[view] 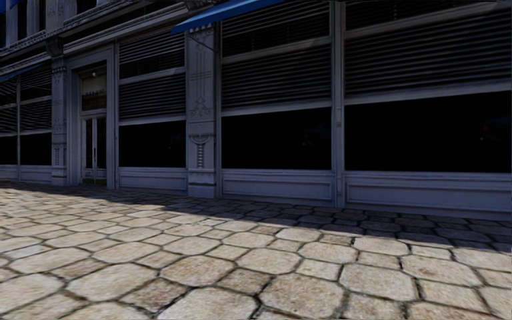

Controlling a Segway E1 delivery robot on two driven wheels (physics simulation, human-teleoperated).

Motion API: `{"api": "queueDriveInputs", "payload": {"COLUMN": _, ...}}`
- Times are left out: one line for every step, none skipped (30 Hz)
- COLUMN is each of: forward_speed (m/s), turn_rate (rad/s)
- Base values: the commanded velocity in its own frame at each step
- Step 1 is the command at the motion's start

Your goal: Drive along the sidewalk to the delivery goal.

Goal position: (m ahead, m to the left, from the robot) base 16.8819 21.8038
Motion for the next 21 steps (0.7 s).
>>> {"api": "queueDriveInputs", "payload": {"forward_speed": 1.38, "turn_rate": 0.75}}
{"api": "queueDriveInputs", "payload": {"forward_speed": 1.38, "turn_rate": 0.75}}
{"api": "queueDriveInputs", "payload": {"forward_speed": 1.38, "turn_rate": 0.75}}
{"api": "queueDriveInputs", "payload": {"forward_speed": 1.38, "turn_rate": 0.75}}
{"api": "queueDriveInputs", "payload": {"forward_speed": 1.38, "turn_rate": 0.75}}
{"api": "queueDriveInputs", "payload": {"forward_speed": 1.38, "turn_rate": 0.75}}
{"api": "queueDriveInputs", "payload": {"forward_speed": 1.38, "turn_rate": 0.75}}
{"api": "queueDriveInputs", "payload": {"forward_speed": 1.38, "turn_rate": 0.75}}
{"api": "queueDriveInputs", "payload": {"forward_speed": 1.38, "turn_rate": 0.74}}
{"api": "queueDriveInputs", "payload": {"forward_speed": 1.38, "turn_rate": 0.73}}
{"api": "queueDriveInputs", "payload": {"forward_speed": 1.38, "turn_rate": 0.72}}
{"api": "queueDriveInputs", "payload": {"forward_speed": 1.38, "turn_rate": 0.72}}
{"api": "queueDriveInputs", "payload": {"forward_speed": 1.38, "turn_rate": 0.71}}
{"api": "queueDriveInputs", "payload": {"forward_speed": 1.38, "turn_rate": 0.71}}
{"api": "queueDriveInputs", "payload": {"forward_speed": 1.38, "turn_rate": 0.71}}
{"api": "queueDriveInputs", "payload": {"forward_speed": 1.38, "turn_rate": 0.71}}
{"api": "queueDriveInputs", "payload": {"forward_speed": 1.38, "turn_rate": 0.71}}
{"api": "queueDriveInputs", "payload": {"forward_speed": 1.38, "turn_rate": 0.71}}
{"api": "queueDriveInputs", "payload": {"forward_speed": 1.38, "turn_rate": 0.71}}
{"api": "queueDriveInputs", "payload": {"forward_speed": 1.38, "turn_rate": 0.71}}
{"api": "queueDriveInputs", "payload": {"forward_speed": 1.38, "turn_rate": 0.71}}
